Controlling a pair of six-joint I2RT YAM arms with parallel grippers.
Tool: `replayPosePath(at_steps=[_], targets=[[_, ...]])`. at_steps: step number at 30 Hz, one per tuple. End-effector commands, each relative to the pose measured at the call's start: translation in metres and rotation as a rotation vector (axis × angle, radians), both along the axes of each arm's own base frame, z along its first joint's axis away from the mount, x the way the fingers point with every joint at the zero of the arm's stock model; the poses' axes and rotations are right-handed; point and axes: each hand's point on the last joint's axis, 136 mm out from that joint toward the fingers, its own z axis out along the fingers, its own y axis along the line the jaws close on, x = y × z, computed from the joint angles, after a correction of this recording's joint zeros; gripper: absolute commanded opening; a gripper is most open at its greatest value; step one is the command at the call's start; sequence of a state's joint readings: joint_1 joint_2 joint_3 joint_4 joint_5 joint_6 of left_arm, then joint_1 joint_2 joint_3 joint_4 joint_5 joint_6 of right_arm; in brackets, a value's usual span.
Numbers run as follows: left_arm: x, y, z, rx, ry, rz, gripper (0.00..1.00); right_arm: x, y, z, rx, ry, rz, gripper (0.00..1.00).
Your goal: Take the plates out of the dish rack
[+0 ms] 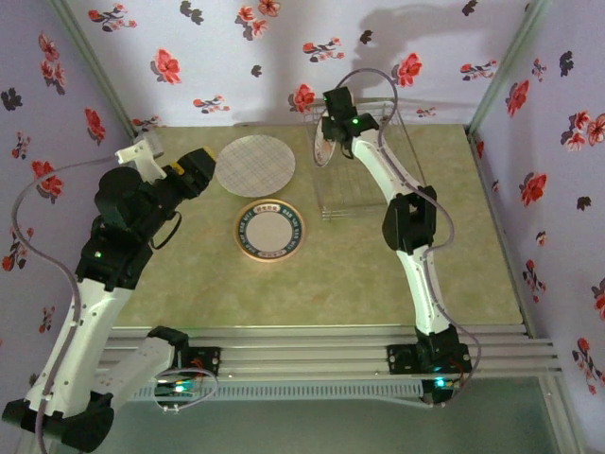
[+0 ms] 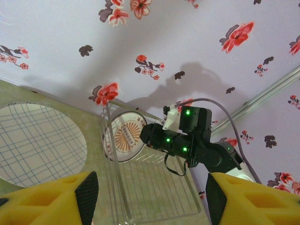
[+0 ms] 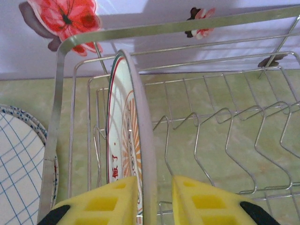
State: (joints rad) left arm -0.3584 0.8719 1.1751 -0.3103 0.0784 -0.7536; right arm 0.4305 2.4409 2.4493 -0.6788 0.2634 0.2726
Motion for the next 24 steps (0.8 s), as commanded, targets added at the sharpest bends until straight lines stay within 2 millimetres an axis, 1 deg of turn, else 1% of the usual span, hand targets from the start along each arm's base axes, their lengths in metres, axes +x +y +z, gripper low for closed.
replayPosePath(at_steps=[1, 5, 10, 13, 14, 16, 19, 24], targets=[[-0.006, 0.001, 0.006, -0.013, -0.012, 0.0, 0.65, 0.004, 0.007, 0.009, -0.008, -0.04, -0.005, 0.24], [-0.006, 0.001, 0.006, -0.01, -0.01, -0.001, 0.65, 0.004, 0.008, 0.01, -0.022, -0.048, -0.01, 0.18], [-0.007, 0.002, 0.006, -0.01, -0.009, 0.0, 0.65, 0.004, 0.008, 0.01, -0.035, -0.052, -0.013, 0.07], [-0.007, 0.001, 0.006, -0.008, -0.009, -0.001, 0.65, 0.005, 0.006, 0.016, -0.057, -0.071, -0.028, 0.0], [-0.007, 0.001, 0.005, -0.007, -0.007, -0.001, 0.65, 0.005, 0.007, 0.018, -0.062, -0.077, -0.028, 0.0], [-0.007, 0.001, 0.005, -0.007, -0.007, -0.002, 0.65, 0.004, 0.009, 0.025, -0.072, -0.096, -0.031, 0.0], [-0.007, 0.001, 0.005, -0.008, -0.007, -0.002, 0.65, 0.002, 0.011, 0.042, -0.097, -0.136, -0.048, 0.0], [-0.006, 0.001, 0.005, -0.009, -0.007, -0.001, 0.65, -0.006, 0.008, 0.074, -0.159, -0.211, -0.115, 0.0]])
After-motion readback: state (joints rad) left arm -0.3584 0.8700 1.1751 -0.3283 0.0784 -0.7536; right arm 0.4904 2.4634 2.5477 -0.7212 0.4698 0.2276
